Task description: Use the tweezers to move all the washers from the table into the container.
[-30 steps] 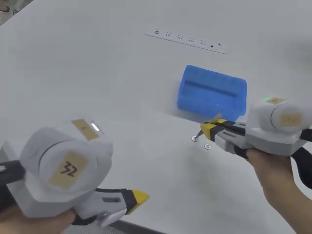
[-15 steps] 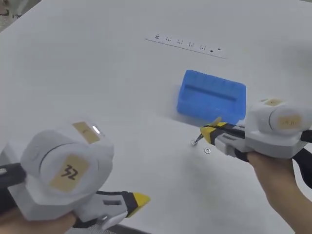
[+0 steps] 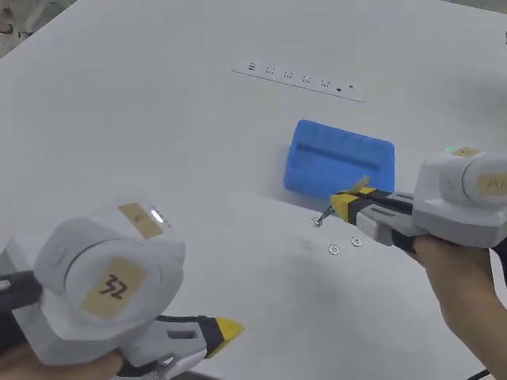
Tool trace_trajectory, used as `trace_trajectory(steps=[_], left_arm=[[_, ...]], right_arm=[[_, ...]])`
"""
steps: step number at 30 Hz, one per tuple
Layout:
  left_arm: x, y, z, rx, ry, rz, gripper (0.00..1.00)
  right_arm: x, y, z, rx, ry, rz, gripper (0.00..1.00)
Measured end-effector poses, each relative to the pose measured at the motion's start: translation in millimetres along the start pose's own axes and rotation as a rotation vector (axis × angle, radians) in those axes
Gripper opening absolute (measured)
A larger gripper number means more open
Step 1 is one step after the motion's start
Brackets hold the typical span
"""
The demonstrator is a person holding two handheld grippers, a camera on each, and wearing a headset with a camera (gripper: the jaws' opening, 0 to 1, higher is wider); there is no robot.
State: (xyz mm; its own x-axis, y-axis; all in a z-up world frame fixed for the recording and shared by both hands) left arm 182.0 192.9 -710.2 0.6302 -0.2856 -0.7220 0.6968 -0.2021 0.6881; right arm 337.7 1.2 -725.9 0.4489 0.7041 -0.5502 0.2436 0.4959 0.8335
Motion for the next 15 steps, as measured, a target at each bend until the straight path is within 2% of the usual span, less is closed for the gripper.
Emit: trace_trajectory(steps=[6,15], left_arm=[[-0.6,-0.8,-1.2,0.000,0.003,0.000,0.97],[0.8,-0.7,-1.5,0.001,0.001,-0.001,0.97]], right_arm=[[-1.6,2.0,2.6,0.014,-0.009,0.011,0.02],[-2.5,15.9,15.2,0.016,-0.036,0.044,0.02]])
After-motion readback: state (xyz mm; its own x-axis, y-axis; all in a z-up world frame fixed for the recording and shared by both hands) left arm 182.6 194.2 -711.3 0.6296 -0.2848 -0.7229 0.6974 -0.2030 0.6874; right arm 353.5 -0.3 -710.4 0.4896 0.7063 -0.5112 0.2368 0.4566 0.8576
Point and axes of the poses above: the centre of the closed fingertips' face, and the gripper's own axes: x roughly forward along the fingers, z roughly to its right, y roughly out of its top, the point moved 7 cm from there along -x, roughly backward along the fingers, and after that the axes turned 13 degrees about -x, right-handed, at the moved point
